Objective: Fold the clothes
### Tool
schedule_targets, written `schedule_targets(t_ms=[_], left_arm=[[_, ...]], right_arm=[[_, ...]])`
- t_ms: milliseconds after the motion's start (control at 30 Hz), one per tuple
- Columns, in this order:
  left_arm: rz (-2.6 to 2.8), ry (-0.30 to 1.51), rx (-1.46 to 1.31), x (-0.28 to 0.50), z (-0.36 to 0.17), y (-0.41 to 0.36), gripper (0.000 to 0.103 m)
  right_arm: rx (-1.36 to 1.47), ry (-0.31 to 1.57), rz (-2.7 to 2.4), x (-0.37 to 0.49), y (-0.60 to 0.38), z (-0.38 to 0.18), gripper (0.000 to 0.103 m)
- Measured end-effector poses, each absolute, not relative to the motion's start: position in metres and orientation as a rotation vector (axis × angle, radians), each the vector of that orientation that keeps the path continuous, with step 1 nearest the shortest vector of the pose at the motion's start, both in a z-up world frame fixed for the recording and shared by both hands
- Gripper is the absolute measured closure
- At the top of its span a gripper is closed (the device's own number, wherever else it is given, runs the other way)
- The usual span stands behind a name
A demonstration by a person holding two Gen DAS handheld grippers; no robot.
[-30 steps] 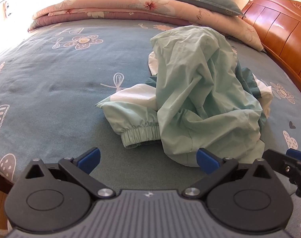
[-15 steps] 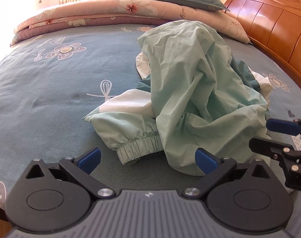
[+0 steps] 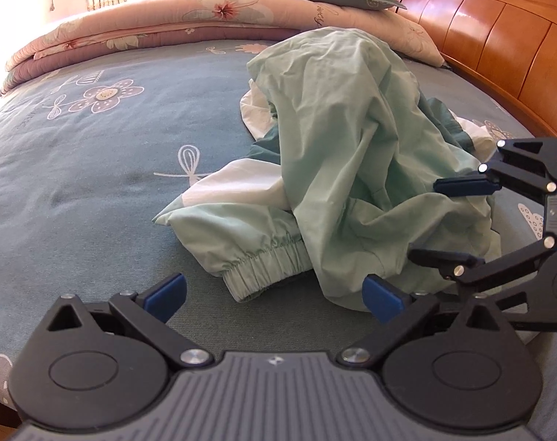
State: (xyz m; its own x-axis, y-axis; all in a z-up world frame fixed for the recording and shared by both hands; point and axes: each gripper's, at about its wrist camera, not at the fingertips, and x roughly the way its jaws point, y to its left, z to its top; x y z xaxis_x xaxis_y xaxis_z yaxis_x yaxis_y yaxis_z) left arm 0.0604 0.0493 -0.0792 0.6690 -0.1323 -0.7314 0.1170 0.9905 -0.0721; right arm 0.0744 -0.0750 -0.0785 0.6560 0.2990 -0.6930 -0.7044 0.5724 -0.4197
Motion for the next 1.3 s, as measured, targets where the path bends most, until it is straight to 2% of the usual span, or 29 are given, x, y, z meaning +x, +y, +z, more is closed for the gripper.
schedule_targets(t_ms=[33, 67, 100, 200, 300, 533, 833, 1300], left_arm=[[-0.141, 0.822, -0.017, 0.061, -0.079, 0.050, 0.002], [-0.141, 0.819, -0.013, 0.061, -0.079, 0.051, 0.002], [-0.144, 0.816, -0.008, 0.061, -0.079, 0.051, 0.002], [-0.154, 0.803, 0.001, 0.060, -0.082, 0.052, 0.001], [-0.139, 0.809, 0.008, 0.060, -0.085, 0.051, 0.001], [-0.170, 0.831, -0.039, 0.066, -0.082, 0.052, 0.001], [-0.205, 0.811, 0.085, 0.079, -0.081, 0.038, 0.002], [-0.229, 0.794, 0.183, 0.109, -0.092, 0.033, 0.002]], right_arm=[[-0.780, 0.611, 0.634, 0.073, -0.073, -0.082, 0.042], [-0.810, 0.617, 0.629, 0.072, -0.071, -0.086, 0.049], [-0.824, 0.624, 0.610, 0.072, -0.071, -0.088, 0.060], [-0.762, 0.637, 0.593, 0.077, -0.077, -0.084, 0.077], [-0.699, 0.631, 0.572, 0.082, -0.085, -0.073, 0.085], [-0.603, 0.563, 0.518, 0.095, -0.102, -0.037, 0.090], [-0.586, 0.514, 0.350, 0.138, -0.128, -0.018, 0.090], [-0.417, 0.623, 0.046, 0.253, -0.210, -0.025, 0.090]])
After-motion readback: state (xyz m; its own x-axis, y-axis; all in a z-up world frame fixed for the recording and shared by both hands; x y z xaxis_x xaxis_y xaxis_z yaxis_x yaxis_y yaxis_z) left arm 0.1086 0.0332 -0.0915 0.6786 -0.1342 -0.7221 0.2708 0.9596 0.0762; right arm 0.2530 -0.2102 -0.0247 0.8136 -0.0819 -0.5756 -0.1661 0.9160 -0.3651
